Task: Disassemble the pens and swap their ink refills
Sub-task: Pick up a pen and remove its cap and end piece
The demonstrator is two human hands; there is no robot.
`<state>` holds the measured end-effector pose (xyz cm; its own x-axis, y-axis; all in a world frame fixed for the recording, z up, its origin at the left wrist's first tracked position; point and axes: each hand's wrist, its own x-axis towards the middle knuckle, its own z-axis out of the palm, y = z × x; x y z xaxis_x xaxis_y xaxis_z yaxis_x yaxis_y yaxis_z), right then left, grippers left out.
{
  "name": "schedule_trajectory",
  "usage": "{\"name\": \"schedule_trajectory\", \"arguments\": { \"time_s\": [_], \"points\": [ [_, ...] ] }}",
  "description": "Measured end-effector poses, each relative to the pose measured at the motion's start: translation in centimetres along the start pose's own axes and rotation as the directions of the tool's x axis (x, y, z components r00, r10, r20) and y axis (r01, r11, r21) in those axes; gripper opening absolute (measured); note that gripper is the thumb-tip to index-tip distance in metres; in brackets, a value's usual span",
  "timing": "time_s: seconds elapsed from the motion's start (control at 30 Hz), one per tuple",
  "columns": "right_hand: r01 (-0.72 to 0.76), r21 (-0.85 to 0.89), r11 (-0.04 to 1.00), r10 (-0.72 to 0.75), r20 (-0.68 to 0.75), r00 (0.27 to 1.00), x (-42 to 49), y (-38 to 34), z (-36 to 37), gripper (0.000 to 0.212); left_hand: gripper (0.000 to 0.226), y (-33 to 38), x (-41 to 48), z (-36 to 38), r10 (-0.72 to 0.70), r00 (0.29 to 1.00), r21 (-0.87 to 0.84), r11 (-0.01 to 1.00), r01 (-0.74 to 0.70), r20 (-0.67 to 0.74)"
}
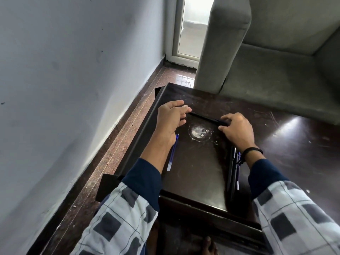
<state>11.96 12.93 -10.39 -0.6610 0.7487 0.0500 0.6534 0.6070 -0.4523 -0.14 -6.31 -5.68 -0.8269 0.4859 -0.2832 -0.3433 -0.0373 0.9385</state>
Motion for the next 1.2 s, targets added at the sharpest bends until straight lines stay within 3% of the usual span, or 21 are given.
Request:
{"name": "schedule_trajectory", "arguments": {
  "time_s": [0.3,0.47,0.57,0.7,1.2],
  "points": [
    [-0.009,0.046,0.999,0.013,-0.092,0.996,-1.3,0.2,-1.3,0.029,0.027,-0.3,0.2,-0.1,0.013,1.000,0.012,1.000,-0.013,0.000],
    [-0.086,0.091,0.992,0.092,-0.066,0.994,-5.9,0.5,-4.7,0.010,0.027,-0.2,0.1,0.0,0.012,1.000,0.013,1.000,-0.012,0.010],
    [-0.128,0.005,0.992,0.127,0.038,0.991,-10.1,0.2,-5.6,0.008,0.027,-0.2,-0.1,0.2,0.011,1.000,0.015,1.000,-0.011,0.014],
    [-0.169,-0.144,0.975,0.179,0.059,0.982,-13.6,-0.1,-4.6,0.008,0.027,-0.2,-0.5,0.4,0.016,1.000,0.029,0.999,-0.017,0.020],
    [-0.065,-0.119,0.991,0.061,-0.033,0.998,-14.5,-0.8,-2.3,0.009,0.026,-0.4,-0.3,0.7,0.027,0.999,0.068,0.997,-0.029,0.039]
  ]
}}
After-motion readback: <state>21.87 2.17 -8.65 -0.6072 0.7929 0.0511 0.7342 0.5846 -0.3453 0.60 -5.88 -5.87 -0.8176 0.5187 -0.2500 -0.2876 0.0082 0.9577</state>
